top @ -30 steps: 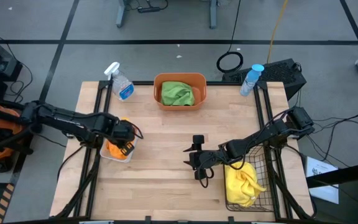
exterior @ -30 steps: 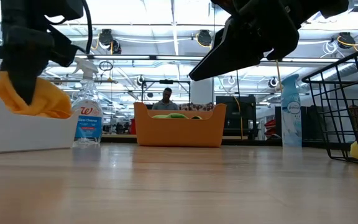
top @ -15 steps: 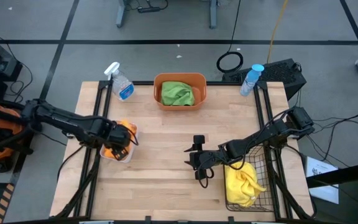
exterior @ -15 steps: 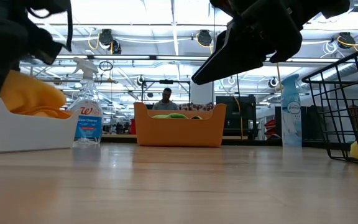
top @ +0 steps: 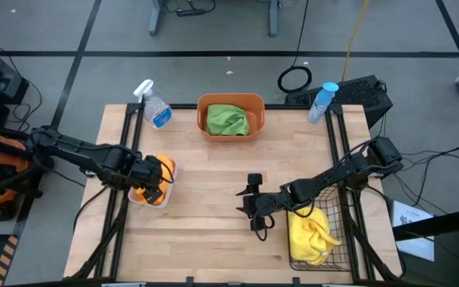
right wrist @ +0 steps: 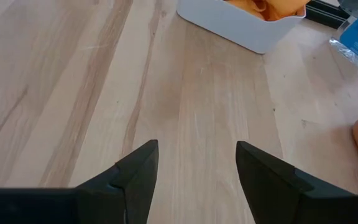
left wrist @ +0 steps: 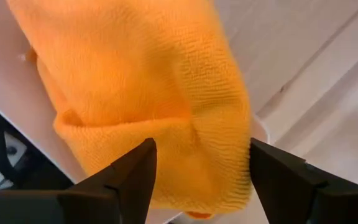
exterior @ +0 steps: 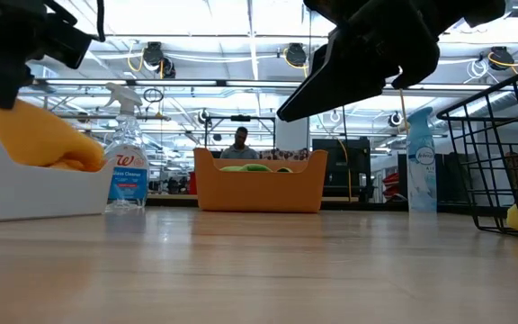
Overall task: Sort microfiber towel by color & place in baskets
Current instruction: Put the orange microfiber cloth into the white bin
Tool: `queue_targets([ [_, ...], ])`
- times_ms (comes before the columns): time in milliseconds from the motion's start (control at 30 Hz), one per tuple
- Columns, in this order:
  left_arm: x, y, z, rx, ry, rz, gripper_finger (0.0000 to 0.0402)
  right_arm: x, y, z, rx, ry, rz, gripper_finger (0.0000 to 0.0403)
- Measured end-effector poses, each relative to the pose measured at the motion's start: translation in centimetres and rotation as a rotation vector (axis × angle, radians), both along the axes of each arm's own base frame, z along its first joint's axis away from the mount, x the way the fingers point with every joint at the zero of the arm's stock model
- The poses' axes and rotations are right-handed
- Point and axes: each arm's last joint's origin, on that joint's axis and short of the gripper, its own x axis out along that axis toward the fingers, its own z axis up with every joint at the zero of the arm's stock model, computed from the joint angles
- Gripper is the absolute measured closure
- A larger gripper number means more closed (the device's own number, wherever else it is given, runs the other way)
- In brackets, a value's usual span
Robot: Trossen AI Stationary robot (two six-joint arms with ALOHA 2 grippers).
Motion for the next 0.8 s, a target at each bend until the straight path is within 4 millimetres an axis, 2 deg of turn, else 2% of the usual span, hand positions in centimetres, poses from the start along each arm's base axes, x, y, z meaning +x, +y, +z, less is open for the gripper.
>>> queue_targets([
  [200,0.7,0.0,0.2,0.033,-0.08,0.009,0.0155,0.0,0.0,0.0,0.004,0.001,0.004,0.0195],
  [367,0.4,0.0,0.6,0.007,-0.059,-0.015,0.0155,0.0,0.0,0.0,0.009,0.002,0.0,0.0195],
  [600,1.0,0.1,1.6,0.127,-0.168,-0.046,0.0158,0.0,0.0,0.0,0.009,0.001,0.0,0.0195],
  [667,1.2,-0.1,1.1,0.139,-0.192,-0.091,0.0171,0.0,0.0,0.0,0.009,0.001,0.0,0.0195],
  [800,0.6,0.0,-0.5,0.185,-0.083,-0.077,0.0225,0.0,0.0,0.0,0.008,0.003,0.0,0.0195],
])
